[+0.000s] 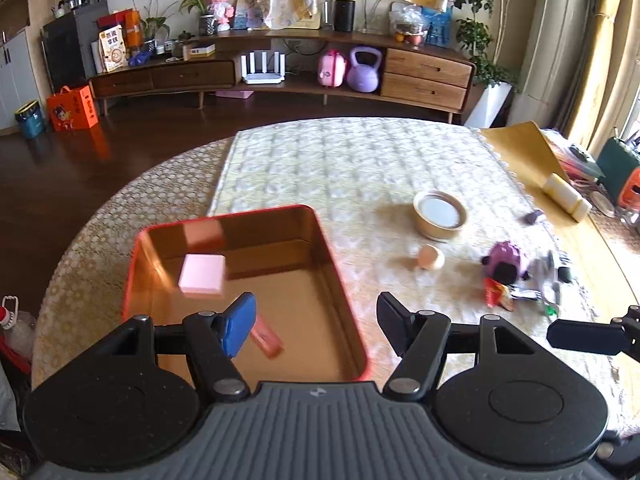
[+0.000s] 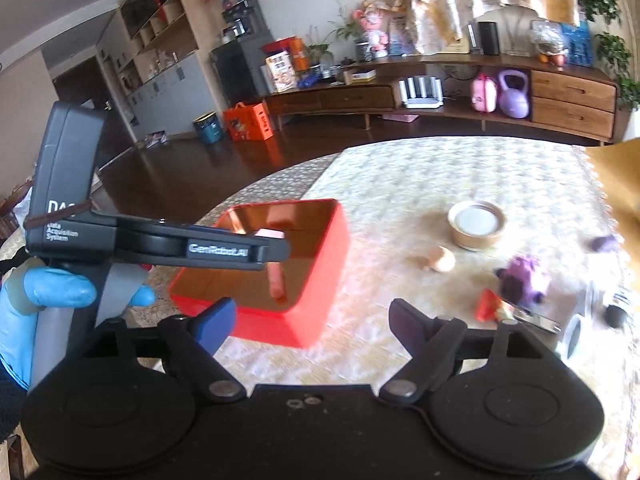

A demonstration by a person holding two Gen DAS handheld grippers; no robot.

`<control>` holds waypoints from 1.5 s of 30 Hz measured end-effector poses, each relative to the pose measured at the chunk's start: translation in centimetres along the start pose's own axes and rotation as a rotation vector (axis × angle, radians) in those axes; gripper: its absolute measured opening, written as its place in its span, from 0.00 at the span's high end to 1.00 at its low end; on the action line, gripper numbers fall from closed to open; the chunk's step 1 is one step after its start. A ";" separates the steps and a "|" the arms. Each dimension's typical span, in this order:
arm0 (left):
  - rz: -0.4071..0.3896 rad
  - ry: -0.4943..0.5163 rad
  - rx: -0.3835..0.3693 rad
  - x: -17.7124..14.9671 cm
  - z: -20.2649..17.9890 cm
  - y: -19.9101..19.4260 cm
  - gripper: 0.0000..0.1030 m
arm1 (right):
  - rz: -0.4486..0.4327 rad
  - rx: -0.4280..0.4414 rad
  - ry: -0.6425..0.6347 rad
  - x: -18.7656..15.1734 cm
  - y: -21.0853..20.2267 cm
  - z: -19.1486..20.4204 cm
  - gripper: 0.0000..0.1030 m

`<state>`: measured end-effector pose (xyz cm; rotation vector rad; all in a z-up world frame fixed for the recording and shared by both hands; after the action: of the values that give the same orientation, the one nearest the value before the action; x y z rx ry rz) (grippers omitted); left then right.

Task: Organize rigid objects
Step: 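Move both open tools back toward the remaining objects on the table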

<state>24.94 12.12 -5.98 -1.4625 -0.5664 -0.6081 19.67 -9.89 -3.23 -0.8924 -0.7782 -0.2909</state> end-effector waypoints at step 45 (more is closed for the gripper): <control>-0.019 -0.038 -0.025 1.7 -12.3 10.0 0.19 | -0.073 -0.365 0.166 -1.7 -1.8 -24.1 0.25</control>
<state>32.84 -0.06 -12.59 -1.4965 -0.6051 -0.6050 29.24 -30.10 -12.58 -1.1667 -0.6132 -0.5774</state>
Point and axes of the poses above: each gripper's, at about its wrist camera, not at the fingertips, and y roughly the way its jaws point, z to its left, x to its top, the point moved 1 cm from there along y, roughly the way its jaws point, and after that the axes turned 7 degrees about y, right-handed, at the moved point
